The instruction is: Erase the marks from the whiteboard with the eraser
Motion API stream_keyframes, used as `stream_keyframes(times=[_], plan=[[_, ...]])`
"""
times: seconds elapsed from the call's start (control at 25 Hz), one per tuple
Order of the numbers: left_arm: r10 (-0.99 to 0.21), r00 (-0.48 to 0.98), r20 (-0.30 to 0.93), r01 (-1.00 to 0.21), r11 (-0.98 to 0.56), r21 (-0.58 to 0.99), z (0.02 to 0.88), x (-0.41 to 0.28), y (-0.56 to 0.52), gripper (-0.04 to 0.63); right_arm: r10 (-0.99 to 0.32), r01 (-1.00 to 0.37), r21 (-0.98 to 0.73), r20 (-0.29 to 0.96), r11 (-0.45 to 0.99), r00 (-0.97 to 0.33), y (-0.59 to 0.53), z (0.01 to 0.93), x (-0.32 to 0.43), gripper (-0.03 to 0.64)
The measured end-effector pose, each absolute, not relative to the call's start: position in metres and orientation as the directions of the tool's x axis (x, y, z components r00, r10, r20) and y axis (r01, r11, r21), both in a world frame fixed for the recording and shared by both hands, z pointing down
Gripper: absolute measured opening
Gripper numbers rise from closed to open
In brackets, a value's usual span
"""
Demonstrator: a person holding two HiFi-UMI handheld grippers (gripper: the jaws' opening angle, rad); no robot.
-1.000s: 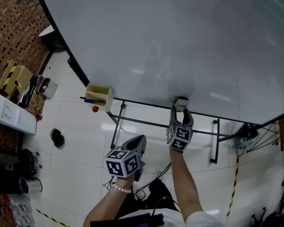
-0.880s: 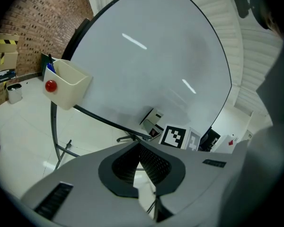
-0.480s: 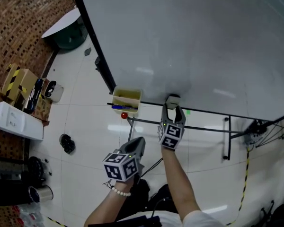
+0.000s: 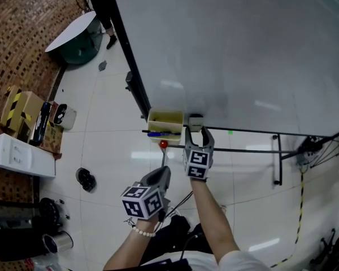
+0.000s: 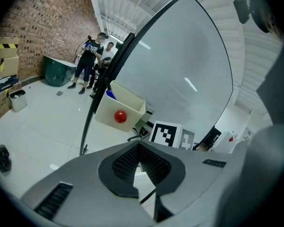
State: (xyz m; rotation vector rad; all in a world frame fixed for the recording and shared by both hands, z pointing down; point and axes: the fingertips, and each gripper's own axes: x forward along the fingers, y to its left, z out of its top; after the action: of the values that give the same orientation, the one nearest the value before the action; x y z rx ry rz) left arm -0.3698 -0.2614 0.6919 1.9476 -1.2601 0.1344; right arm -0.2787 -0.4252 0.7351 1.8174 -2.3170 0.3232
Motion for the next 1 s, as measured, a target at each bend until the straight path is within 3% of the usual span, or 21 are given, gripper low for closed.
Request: stream_keyframes(times=[0.24,0.48,1.0], plan=[[-0.707,0.520,0.480,-0.798,-0.201,0.568,0.700,-0.377,-0.270,-0.012,-0.922,-0.964,0.009,0.293,0.266,-0.252,-0.426,0.747,-0.293,0.255],[-0.697,0.530,0.483,-0.794,-0.208,0.571,0.707,-0.381,-0.274,-0.012,-0.940,-0.970,0.007,0.245,0.244,-0.235,-0.426,0.754,-0.295,0.256],[-0.691,0.539,0.482,-0.798,-0.235,0.555,0.705,-0.353,-0.279,-0.012,-0.931,-0.971,-0.025,0.277,0.238,-0.236,-0.425,0.777,-0.268,0.258]])
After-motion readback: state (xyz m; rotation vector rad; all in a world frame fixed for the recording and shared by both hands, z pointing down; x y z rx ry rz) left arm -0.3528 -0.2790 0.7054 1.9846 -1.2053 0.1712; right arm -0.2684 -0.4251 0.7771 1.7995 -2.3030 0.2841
